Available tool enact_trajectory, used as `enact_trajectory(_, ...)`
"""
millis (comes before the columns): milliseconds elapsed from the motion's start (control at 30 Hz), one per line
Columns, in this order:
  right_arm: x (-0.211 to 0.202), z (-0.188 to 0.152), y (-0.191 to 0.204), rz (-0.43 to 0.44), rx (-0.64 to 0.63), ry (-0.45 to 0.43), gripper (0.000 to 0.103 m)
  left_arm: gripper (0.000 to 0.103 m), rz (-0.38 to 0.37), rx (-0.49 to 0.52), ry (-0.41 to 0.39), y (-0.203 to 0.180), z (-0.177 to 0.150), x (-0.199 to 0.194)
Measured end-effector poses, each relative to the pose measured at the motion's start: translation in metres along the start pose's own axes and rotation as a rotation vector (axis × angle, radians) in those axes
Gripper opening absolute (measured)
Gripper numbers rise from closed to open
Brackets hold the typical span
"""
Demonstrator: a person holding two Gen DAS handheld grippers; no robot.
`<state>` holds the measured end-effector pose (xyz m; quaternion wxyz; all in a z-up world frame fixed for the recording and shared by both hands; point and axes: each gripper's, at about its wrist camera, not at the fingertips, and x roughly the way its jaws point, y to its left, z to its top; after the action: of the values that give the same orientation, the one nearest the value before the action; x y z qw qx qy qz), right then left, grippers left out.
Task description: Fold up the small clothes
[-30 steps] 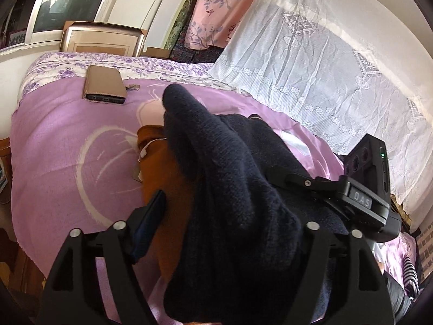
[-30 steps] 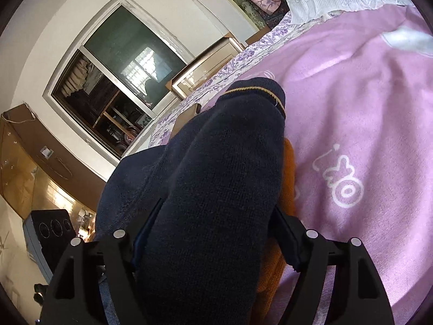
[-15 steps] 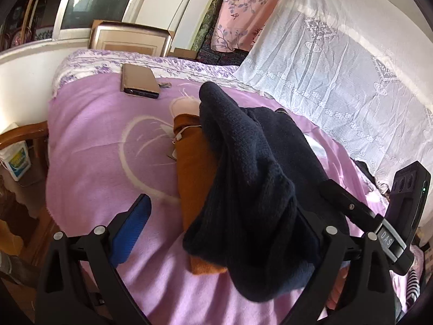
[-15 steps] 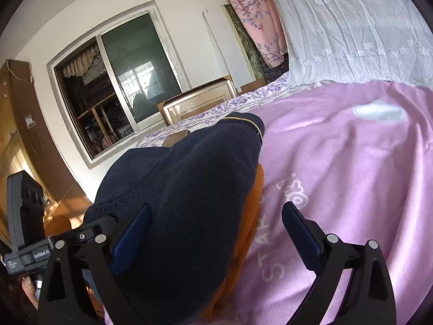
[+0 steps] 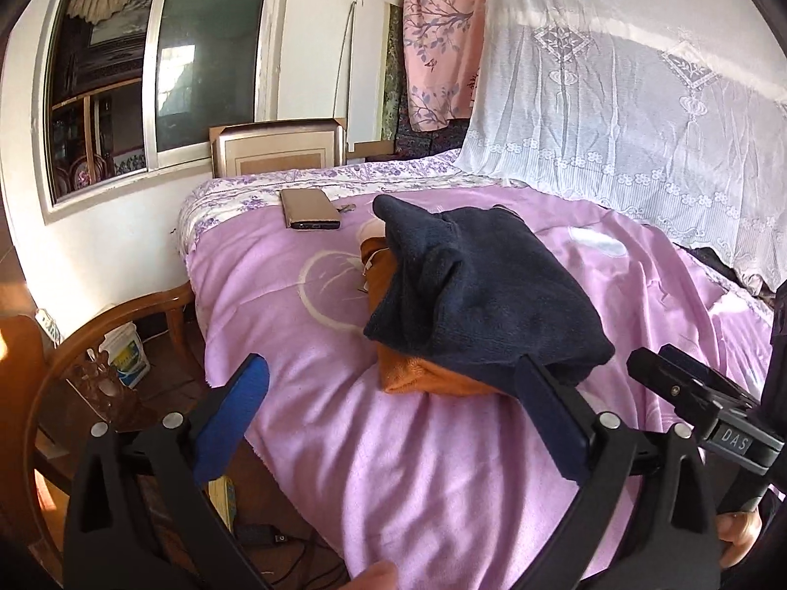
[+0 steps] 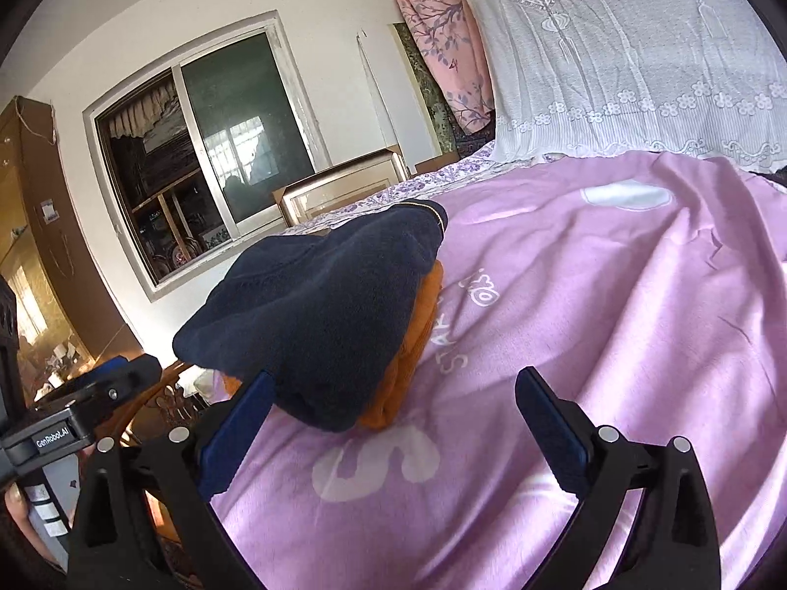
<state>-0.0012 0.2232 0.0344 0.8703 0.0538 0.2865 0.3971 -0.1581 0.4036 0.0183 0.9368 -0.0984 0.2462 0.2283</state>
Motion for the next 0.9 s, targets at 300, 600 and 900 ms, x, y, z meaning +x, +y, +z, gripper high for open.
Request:
enact_trajectory(300, -0.028, -0.013, 0.014, -0.061, -0.033, 0.015, 0.099, 0.098, 0.033, 0.071, -0.022, -0.018, -0.009, -0.023)
enact_trajectory(600, -0.039, -0.017, 0.019, -0.131, -0.056, -0.036, 0.099, 0.098, 0.031, 0.074, -0.01, -0.026, -0.016, -0.02)
enact_trajectory(900, -0.039, -0.022, 0.027, -0.144, -0.037, -0.01, 0.099, 0.098, 0.053, 0.075, 0.0, -0.027, -0.019, -0.018)
